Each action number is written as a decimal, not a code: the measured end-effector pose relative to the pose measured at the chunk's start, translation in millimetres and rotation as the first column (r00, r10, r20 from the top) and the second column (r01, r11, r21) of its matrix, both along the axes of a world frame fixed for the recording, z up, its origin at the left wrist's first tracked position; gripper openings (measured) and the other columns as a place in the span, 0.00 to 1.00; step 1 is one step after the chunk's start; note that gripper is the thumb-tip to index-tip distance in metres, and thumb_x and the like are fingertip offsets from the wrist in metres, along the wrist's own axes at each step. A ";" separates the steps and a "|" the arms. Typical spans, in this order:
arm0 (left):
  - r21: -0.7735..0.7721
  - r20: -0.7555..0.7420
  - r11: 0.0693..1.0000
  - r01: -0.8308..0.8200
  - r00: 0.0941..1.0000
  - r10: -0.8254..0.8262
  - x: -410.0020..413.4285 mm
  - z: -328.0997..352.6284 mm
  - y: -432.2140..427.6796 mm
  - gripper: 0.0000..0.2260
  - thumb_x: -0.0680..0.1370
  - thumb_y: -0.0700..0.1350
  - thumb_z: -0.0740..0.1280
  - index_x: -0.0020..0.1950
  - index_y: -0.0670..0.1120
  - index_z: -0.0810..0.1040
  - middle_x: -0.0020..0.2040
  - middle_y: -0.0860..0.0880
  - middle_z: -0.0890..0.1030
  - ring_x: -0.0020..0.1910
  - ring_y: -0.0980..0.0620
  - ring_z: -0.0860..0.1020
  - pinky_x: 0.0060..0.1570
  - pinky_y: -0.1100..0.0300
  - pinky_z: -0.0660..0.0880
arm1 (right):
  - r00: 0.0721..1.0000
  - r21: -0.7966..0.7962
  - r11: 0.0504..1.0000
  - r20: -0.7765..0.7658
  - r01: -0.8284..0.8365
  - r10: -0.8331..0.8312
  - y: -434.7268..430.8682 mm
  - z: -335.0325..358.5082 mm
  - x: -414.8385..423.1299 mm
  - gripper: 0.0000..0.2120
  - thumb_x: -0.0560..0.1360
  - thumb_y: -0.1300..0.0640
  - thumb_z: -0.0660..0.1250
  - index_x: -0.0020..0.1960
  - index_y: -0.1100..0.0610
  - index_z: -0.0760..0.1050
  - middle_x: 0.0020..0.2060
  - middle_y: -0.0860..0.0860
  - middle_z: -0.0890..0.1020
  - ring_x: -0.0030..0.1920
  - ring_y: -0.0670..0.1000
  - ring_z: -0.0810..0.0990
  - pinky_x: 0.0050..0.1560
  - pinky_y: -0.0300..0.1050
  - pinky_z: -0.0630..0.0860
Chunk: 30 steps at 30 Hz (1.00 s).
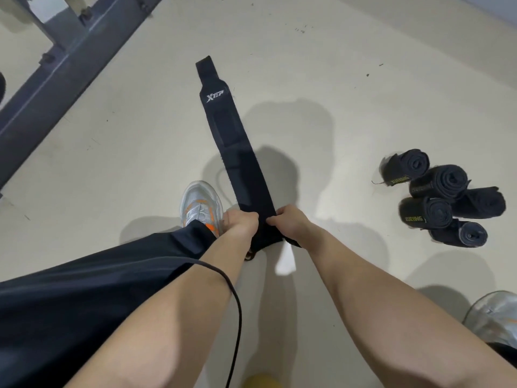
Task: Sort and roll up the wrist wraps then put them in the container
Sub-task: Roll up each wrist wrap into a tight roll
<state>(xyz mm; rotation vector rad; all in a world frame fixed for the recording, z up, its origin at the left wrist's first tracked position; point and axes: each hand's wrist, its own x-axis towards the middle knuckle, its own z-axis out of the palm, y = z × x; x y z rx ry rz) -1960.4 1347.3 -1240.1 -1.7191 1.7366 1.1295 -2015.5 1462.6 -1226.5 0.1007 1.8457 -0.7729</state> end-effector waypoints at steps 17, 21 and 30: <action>0.357 -0.463 0.884 0.303 0.879 -0.114 -62.3 192.6 17.0 0.14 0.74 0.45 0.76 0.56 0.41 0.81 0.45 0.44 0.83 0.42 0.46 0.81 0.42 0.56 0.81 | 0.937 -0.337 0.928 -0.247 0.158 -0.249 90.6 174.6 -64.8 0.25 0.78 0.58 0.71 0.28 0.52 0.63 0.22 0.44 0.65 0.24 0.45 0.63 0.27 0.36 0.59; 0.313 -0.525 0.870 0.382 0.832 -0.177 -63.9 261.0 18.3 0.10 0.78 0.40 0.73 0.59 0.40 0.80 0.41 0.49 0.86 0.37 0.50 0.85 0.39 0.58 0.83 | 0.932 -0.370 0.918 -0.261 0.146 -0.253 98.2 229.4 -64.6 0.22 0.78 0.57 0.72 0.28 0.53 0.68 0.25 0.48 0.70 0.29 0.49 0.68 0.31 0.40 0.65; -0.106 -0.757 0.782 0.614 0.460 -0.464 -47.7 410.7 28.5 0.16 0.82 0.36 0.60 0.60 0.52 0.82 0.46 0.44 0.83 0.29 0.51 0.80 0.33 0.61 0.76 | 0.860 -0.612 0.710 -0.094 0.347 -0.502 120.5 369.1 -39.1 0.09 0.81 0.60 0.68 0.41 0.58 0.75 0.32 0.52 0.75 0.27 0.49 0.73 0.27 0.41 0.74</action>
